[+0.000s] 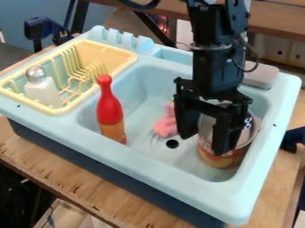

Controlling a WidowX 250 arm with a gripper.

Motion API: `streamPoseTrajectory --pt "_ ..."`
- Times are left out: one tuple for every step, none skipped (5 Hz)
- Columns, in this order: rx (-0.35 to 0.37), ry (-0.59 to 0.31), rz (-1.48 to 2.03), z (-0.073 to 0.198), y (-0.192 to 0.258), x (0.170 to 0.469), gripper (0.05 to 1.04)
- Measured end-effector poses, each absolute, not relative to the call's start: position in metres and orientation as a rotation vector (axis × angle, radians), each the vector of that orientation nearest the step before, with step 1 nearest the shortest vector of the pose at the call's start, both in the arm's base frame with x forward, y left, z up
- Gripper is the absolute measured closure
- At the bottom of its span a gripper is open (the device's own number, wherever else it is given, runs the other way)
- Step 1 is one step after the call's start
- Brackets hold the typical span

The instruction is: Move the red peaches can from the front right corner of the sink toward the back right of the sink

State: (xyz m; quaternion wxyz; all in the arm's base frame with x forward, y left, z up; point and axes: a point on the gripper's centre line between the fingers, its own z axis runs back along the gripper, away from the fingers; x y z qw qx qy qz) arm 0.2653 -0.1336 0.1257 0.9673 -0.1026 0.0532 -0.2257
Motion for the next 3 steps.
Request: streamPoseTrajectory --pt "-0.225 0.070 -0.509 0.125 -0.141 0.281 0.083" --pt "-0.266 0.032 -0.521 0.127 -0.140 0.296 0.083" --pt "-0.293 0.011 -0.510 0.131 -0.138 0.303 0.083"
